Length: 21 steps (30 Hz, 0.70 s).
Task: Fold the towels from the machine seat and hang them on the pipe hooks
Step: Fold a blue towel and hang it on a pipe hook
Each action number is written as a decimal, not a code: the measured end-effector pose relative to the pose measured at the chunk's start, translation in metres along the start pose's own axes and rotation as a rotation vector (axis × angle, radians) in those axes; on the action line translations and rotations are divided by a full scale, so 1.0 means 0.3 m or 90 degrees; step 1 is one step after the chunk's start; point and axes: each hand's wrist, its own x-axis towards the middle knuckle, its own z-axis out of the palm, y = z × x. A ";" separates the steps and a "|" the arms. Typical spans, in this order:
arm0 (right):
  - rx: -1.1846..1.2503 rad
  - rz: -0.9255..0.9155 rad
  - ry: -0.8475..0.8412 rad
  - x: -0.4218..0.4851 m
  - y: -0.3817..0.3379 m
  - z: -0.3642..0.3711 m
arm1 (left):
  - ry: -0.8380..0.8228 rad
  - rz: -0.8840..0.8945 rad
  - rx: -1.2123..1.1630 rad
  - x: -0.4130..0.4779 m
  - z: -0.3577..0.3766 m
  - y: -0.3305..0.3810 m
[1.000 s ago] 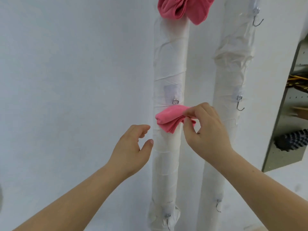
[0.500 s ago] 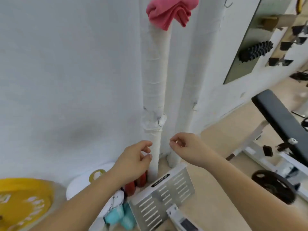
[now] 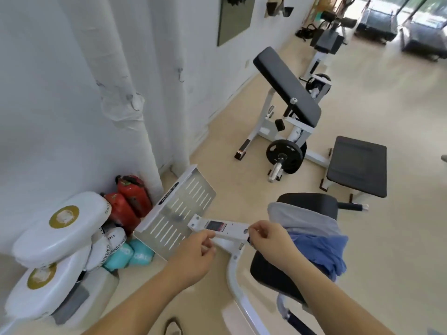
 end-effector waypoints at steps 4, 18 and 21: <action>0.008 0.054 0.040 -0.131 0.253 -0.122 | -0.061 0.003 0.001 -0.049 0.253 0.078; -0.047 0.106 0.074 -0.167 0.714 -0.476 | -0.130 -0.047 -0.025 -0.050 0.815 0.336; -0.072 0.107 0.047 -0.053 0.731 -0.489 | -0.123 -0.057 -0.018 0.087 0.845 0.355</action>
